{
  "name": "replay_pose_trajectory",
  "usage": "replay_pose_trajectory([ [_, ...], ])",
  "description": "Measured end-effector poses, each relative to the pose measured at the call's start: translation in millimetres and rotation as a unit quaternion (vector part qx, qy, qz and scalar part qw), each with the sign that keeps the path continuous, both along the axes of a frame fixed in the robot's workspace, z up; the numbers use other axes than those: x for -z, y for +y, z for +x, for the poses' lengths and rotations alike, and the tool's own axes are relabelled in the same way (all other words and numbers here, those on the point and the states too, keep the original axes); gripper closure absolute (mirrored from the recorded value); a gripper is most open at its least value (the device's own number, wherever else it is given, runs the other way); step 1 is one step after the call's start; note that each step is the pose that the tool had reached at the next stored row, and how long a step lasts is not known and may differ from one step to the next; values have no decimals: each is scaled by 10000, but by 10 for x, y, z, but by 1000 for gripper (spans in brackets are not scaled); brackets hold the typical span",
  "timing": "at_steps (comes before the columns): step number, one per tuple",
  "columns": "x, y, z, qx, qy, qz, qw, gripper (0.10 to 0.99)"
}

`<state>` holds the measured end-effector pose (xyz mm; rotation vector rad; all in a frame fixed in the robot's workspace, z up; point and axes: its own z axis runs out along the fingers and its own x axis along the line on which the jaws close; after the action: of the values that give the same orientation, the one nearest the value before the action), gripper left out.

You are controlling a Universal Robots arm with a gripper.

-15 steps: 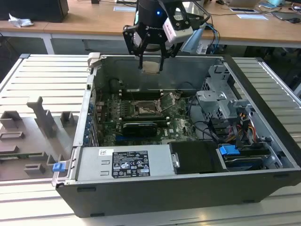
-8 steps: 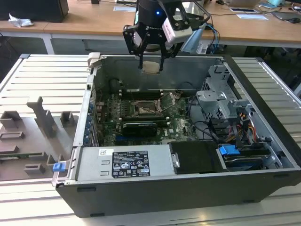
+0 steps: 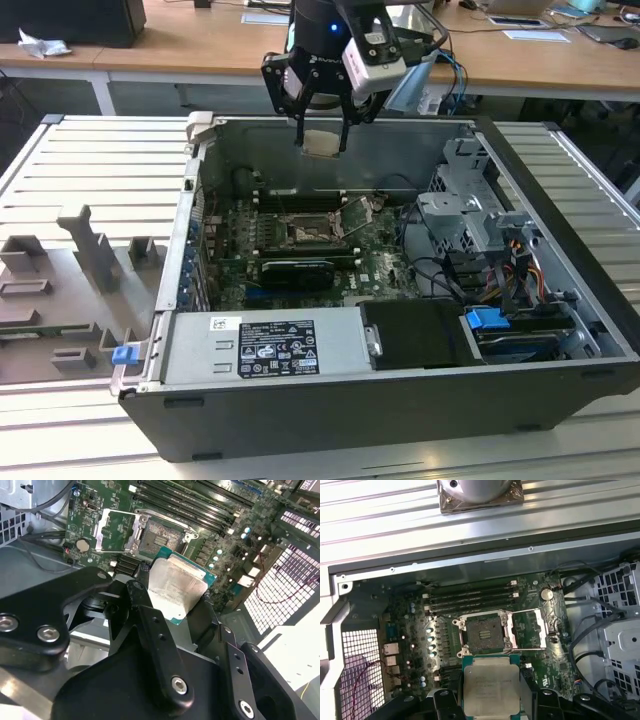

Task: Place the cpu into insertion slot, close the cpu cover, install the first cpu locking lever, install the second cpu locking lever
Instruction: 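Place the cpu into insertion slot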

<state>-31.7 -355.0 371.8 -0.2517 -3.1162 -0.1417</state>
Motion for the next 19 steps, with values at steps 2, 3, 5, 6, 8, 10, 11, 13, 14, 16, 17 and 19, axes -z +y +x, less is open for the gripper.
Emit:
replay_pose_trajectory([
  [2, 0, 0, 0, 34, 0, -1, 10000, 541],
  [3, 0, 0, 0, 48, 0, 0, 10000, 541],
  [5, 0, 0, 0, 98, 0, 0, 10000, 541],
  [6, 0, 0, 0, 113, 0, 0, 9999, 541],
  [8, 1, 0, 0, 153, 0, -1, 9999, 541],
  [10, 1, 0, 0, 182, 0, 0, 9998, 541],
  [11, 1, 0, 0, 198, 0, 0, 9998, 541],
  [13, 1, 0, 0, 244, 0, -1, 9997, 541],
  [14, 1, 0, 0, 265, 0, -1, 9996, 541],
  [16, 2, 0, 0, 307, 0, 0, 9995, 541],
  [17, 2, 0, 0, 336, 0, -1, 9994, 541],
  [19, 2, 0, 0, 373, 0, 0, 9993, 541],
])
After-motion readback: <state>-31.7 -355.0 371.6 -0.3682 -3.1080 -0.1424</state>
